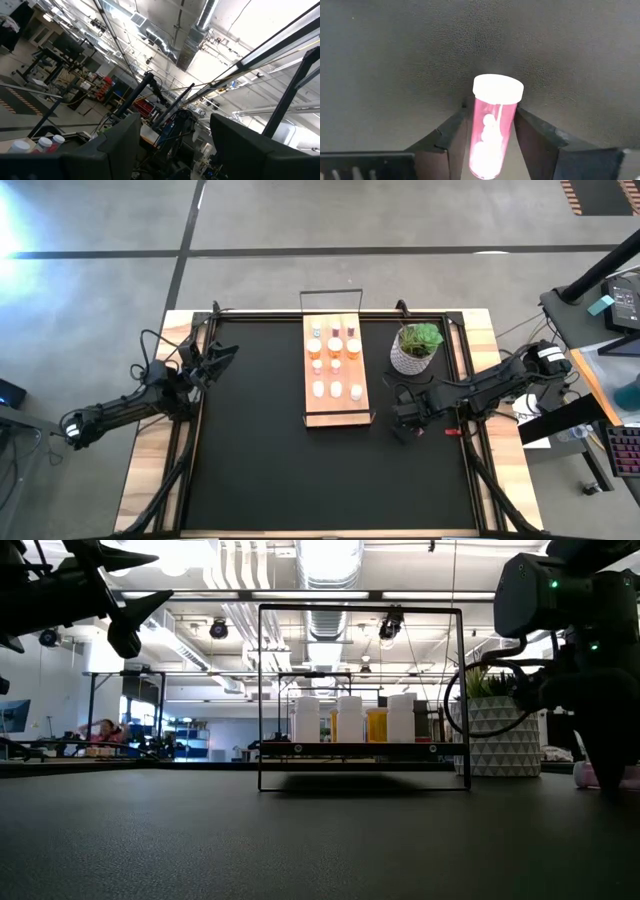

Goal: Pick and place medicine bottles onto shelf by color
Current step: Put the pink pill bottle on the shelf aligned with the pink pill bottle

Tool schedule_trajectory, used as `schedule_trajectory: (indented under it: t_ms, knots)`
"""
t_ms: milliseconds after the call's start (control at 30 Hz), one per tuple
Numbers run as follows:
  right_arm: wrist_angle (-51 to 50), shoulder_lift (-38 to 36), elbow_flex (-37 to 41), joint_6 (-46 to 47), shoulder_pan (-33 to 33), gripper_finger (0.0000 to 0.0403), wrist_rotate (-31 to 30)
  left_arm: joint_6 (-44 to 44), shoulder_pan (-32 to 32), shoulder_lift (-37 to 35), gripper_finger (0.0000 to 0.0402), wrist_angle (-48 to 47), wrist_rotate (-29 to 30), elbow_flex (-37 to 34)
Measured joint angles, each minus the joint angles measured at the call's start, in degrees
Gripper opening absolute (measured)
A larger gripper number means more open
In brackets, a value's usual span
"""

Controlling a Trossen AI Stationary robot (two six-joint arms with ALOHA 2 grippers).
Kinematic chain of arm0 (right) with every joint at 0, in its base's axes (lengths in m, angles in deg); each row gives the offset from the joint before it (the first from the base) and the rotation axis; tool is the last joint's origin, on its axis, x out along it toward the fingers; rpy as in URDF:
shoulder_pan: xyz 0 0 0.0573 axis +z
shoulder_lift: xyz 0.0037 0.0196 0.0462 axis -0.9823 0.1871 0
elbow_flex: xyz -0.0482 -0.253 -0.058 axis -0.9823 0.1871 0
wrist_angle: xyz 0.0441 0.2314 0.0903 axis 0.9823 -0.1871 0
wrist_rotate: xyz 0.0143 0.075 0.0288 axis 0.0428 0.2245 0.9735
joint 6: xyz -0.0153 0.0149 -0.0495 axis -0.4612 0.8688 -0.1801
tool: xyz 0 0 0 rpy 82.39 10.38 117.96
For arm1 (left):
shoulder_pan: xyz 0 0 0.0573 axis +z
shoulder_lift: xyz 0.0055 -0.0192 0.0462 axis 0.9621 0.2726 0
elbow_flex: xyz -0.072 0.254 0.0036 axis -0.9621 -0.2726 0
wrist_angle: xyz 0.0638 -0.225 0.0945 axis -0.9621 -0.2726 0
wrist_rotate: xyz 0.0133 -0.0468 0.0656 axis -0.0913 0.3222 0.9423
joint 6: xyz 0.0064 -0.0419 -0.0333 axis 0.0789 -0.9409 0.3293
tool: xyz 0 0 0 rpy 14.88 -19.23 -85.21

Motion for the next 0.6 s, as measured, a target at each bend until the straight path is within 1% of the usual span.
schedule_trajectory:
  t_ms: [467,600]
  knots:
    - [0.0,0.0,0.0,-1.0,0.0,0.0100,-1.0,0.0,0.0,0.0,0.0224,0.0,0.0,0.0]
    - [0.0,-0.3,0.0,-2.2,0.0,0.0094,-1.3,0.0,0.0,0.0,0.0224,0.0,0.0,0.0]
